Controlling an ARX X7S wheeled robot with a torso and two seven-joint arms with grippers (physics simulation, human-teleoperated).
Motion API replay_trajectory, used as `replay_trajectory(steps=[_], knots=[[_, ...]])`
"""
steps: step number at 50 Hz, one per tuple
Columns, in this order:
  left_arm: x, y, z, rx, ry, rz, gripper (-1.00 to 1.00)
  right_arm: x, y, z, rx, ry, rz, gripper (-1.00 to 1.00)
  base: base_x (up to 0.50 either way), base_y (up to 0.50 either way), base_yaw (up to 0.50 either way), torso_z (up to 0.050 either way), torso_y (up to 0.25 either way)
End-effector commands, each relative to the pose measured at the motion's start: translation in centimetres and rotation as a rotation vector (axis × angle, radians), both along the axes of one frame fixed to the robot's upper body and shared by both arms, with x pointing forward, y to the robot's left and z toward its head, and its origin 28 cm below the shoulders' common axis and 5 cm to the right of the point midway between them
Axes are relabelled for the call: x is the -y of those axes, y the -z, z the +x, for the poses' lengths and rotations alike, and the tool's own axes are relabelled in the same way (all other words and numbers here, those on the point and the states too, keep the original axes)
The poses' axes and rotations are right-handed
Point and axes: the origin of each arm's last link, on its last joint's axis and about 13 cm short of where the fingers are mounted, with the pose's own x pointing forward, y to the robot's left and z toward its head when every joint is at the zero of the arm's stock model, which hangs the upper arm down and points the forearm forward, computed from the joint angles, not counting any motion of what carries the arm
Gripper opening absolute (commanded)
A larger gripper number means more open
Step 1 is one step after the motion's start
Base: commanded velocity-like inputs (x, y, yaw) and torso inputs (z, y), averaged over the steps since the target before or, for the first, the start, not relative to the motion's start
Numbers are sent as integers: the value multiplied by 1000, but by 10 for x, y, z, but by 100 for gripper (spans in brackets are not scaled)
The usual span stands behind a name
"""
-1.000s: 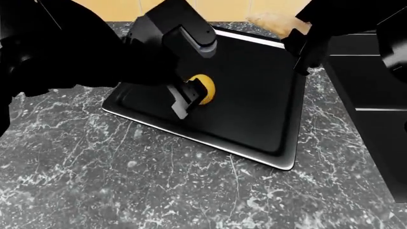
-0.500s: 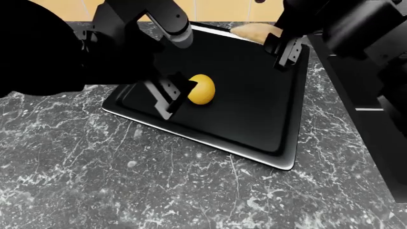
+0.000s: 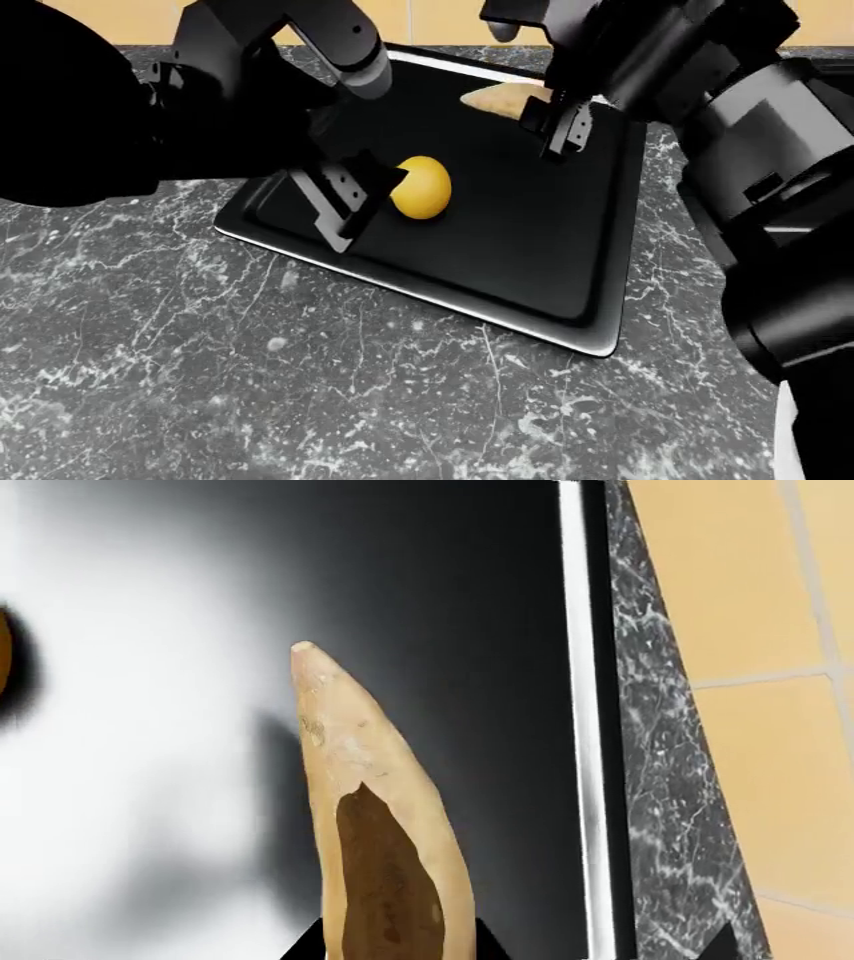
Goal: Pick up the fruits and vegetables and place them in the sink. Turn on the sink faucet to wash them. Then turn the sink off and put them in the tray.
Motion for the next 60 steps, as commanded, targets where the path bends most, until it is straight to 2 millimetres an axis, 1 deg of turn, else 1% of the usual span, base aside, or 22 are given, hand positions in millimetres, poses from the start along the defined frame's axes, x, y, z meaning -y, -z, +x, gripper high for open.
replay_trajectory(steps=[1,11,26,33,34,42,46,49,52,55,60], knots=[[-1,0,0,1,-3,-1,100,-5,7,5,-56,-25,-33,-100,0,0,0,0,0],[-2,1,0,0,-6,1,100,-4,9,5,-76,-39,-28,-100,0,0,0,0,0],[-2,2,0,-1,-7,-2,100,-7,18,6,-132,-68,-37,-100,0,0,0,0,1],[-2,3,2,-1,-6,4,100,-6,18,6,-135,-69,-40,-100,0,0,0,0,0],[-2,3,2,-2,-6,5,100,-6,18,6,-135,-69,-40,100,0,0,0,0,0],[-3,4,3,-4,-8,6,100,-6,20,7,-145,-63,-39,100,0,0,0,0,0],[-3,4,3,-5,-9,6,100,-5,17,5,-141,-60,-38,100,0,0,0,0,0],[-3,5,3,-6,-9,7,100,-4,11,3,-125,-56,-34,100,0,0,0,0,0],[-3,6,3,-8,-9,9,100,-1,1,-2,-96,-50,-28,100,0,0,0,0,0],[-4,6,2,-9,-11,8,100,3,-11,-12,-58,-42,-22,100,0,0,0,3,3],[-5,5,1,-6,-13,8,100,12,-25,-28,-1,-24,-5,100,0,0,0,0,0]])
